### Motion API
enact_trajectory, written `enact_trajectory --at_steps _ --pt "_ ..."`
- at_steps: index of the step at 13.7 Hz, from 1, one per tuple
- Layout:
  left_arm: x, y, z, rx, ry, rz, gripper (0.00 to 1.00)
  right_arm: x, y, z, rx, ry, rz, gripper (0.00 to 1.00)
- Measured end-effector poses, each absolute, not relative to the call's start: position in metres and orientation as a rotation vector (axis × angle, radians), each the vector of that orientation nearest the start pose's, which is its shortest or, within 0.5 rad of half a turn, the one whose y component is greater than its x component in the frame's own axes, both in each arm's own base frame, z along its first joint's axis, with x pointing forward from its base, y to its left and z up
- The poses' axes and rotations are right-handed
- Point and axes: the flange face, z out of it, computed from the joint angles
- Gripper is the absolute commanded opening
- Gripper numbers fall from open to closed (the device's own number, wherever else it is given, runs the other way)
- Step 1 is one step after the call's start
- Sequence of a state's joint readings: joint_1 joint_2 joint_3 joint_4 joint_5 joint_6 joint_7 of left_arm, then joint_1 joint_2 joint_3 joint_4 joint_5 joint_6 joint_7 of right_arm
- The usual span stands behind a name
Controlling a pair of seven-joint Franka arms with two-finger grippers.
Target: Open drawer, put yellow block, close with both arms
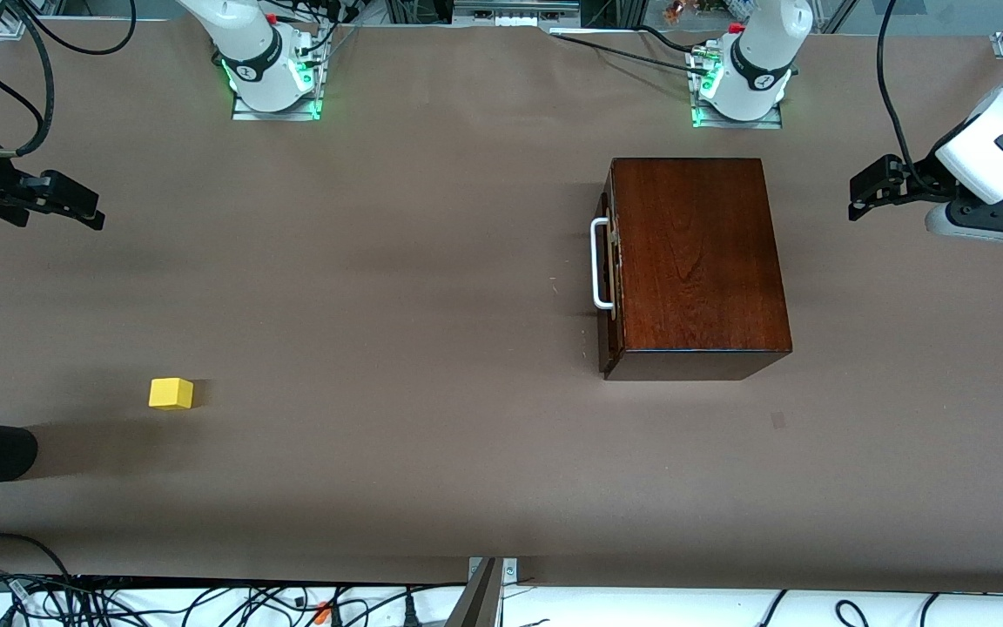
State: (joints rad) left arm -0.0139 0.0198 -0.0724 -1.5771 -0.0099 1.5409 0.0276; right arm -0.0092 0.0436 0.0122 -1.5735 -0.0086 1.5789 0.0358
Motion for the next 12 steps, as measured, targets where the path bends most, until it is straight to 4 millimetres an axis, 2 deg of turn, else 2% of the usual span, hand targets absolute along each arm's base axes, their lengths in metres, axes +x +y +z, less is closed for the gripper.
enact_trajectory --at_steps 2,5,8,12 --pt "0.554 -0.054 0.606 -3.144 0.195 0.099 1.0 0.567 0.001 0.599 -3.149 0.051 0.06 1.0" --pt "0.555 -0.084 0.596 -3.138 0.281 0.136 1.0 0.567 0.001 0.599 -3.149 0.051 0.06 1.0" --pt "0.557 -0.148 0.565 -3.129 0.366 0.213 1.0 0.567 0.001 0.599 -3.149 0.05 0.06 1.0" --pt "0.562 -0.248 0.514 -3.17 0.224 0.18 1.0 0.567 0.001 0.599 -3.149 0.05 0.061 1.0"
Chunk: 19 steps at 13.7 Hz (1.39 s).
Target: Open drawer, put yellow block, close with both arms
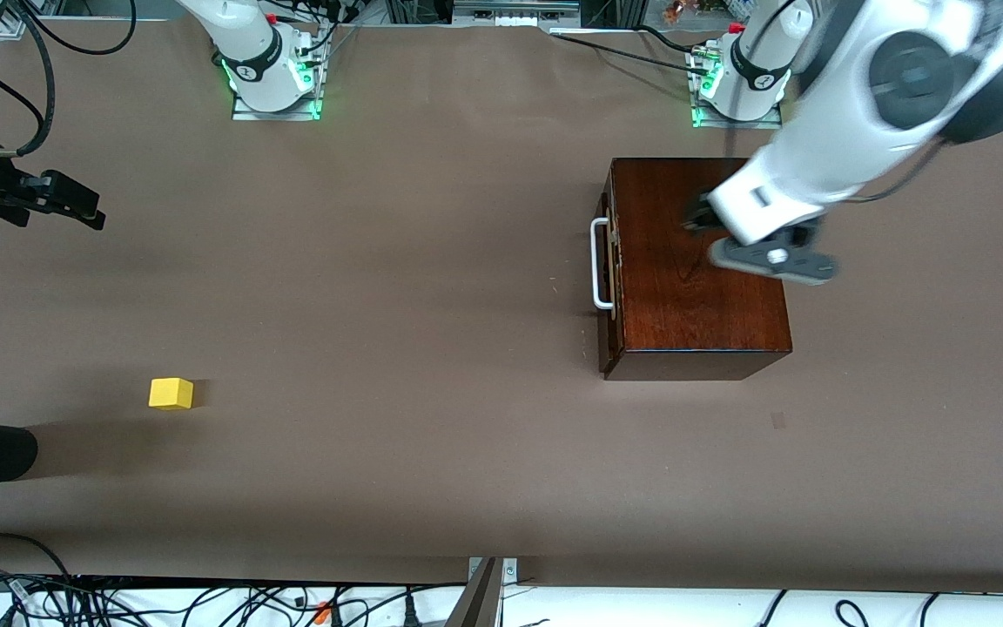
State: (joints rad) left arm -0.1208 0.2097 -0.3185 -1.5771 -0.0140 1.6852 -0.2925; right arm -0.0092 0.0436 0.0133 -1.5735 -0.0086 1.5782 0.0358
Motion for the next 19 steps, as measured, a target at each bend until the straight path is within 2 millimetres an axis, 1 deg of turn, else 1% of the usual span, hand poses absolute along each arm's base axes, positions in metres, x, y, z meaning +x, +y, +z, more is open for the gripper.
enact_trajectory --at_steps 2,4,6,8,9,11,12,14,16,19 --pt "0.557 -0.293 0.485 -3.178 0.189 0.197 1.0 0.567 0.001 0.599 -3.149 0.049 0.061 1.0" --pt "0.554 -0.333 0.458 -3.186 0.231 0.219 1.0 0.567 0.001 0.599 -3.149 0.049 0.062 1.0" --pt "0.556 -0.369 0.435 -3.184 0.299 0.237 1.0 0.567 0.001 0.599 -3.149 0.049 0.062 1.0" --pt "0.556 -0.393 0.412 -3.115 0.388 0.21 1.0 0.567 0.001 0.599 -3.149 0.049 0.062 1.0" --pt "0.552 -0.404 0.402 -3.061 0.443 0.181 1.0 0.567 0.001 0.599 -3.149 0.049 0.062 1.0" --pt "0.538 -0.428 0.384 -2.951 0.547 0.126 1.0 0.567 0.001 0.599 -3.149 0.049 0.067 1.0" --pt "0.532 -0.438 0.375 -2.923 0.552 0.117 1.0 0.566 0.001 0.599 -3.149 0.049 0.074 1.0" --pt "0.525 -0.445 0.359 -2.911 0.468 0.132 1.0 0.566 0.001 0.598 -3.149 0.049 0.08 1.0" --pt "0.519 -0.446 0.344 -2.903 0.345 0.158 1.0 0.566 0.001 0.598 -3.149 0.049 0.082 1.0" --pt "0.513 -0.442 0.33 -2.879 0.198 0.171 1.0 0.566 0.001 0.598 -3.149 0.049 0.082 1.0"
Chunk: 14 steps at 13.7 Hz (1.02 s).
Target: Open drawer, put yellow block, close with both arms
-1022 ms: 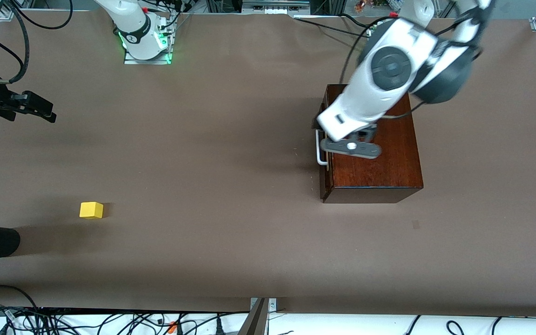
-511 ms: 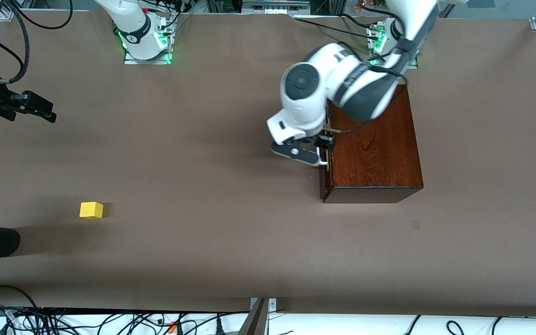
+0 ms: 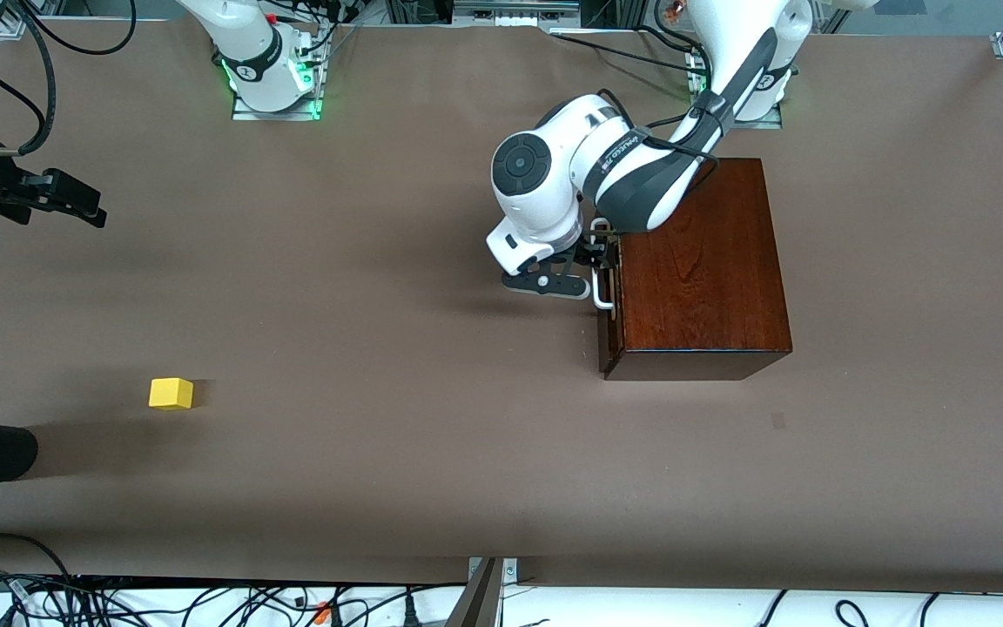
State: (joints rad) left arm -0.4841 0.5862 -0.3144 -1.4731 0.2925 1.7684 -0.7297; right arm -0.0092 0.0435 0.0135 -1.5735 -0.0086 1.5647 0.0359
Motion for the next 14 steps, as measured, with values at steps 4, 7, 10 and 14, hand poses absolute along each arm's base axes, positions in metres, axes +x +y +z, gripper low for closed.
enact_trajectory --at_steps 4,7,10,14 --pt "0.51 -0.436 0.317 -2.832 0.134 0.149 1.0 0.566 0.001 0.598 -3.149 0.049 0.082 1.0" --pt "0.505 -0.435 0.307 -2.823 0.095 0.156 1.0 0.566 0.001 0.598 -3.149 0.049 0.083 1.0" --pt "0.503 -0.436 0.299 -2.835 0.088 0.135 1.0 0.566 0.001 0.598 -3.149 0.049 0.083 1.0" --pt "0.498 -0.439 0.285 -2.816 0.074 0.047 1.0 0.566 0.001 0.598 -3.149 0.049 0.083 1.0"
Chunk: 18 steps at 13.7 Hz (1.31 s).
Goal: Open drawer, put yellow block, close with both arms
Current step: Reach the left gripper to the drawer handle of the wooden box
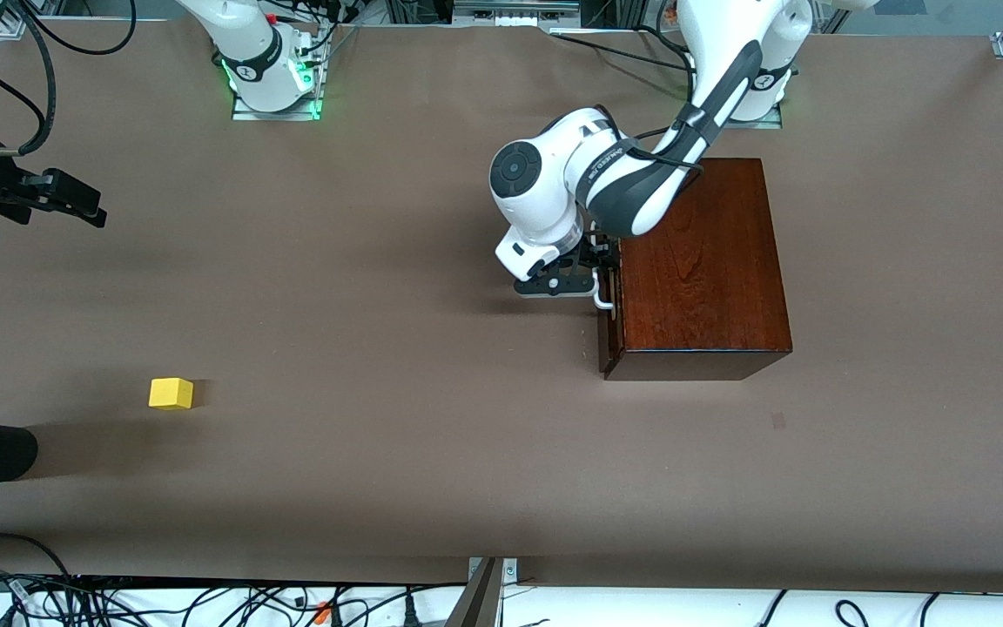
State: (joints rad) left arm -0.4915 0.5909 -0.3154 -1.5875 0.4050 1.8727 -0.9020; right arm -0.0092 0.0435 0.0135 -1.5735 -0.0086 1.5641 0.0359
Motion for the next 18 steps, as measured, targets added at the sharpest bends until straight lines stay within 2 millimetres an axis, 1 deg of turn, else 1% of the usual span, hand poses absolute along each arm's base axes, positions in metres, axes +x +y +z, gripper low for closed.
enact_trajectory --at_steps 3,8,12,18 --pt "0.495 -0.439 0.274 -2.822 0.065 0.04 1.0 0.566 0.001 0.598 -3.149 0.049 0.083 1.0" --pt "0.495 -0.441 0.269 -2.837 0.041 0.026 1.0 0.565 0.001 0.598 -3.149 0.049 0.092 1.0" --pt "0.495 -0.443 0.269 -2.851 0.018 0.009 1.0 0.565 0.001 0.598 -3.149 0.049 0.093 1.0" --pt "0.492 -0.455 0.271 -2.893 0.019 -0.025 1.0 0.565 0.001 0.598 -3.149 0.049 0.093 1.0"
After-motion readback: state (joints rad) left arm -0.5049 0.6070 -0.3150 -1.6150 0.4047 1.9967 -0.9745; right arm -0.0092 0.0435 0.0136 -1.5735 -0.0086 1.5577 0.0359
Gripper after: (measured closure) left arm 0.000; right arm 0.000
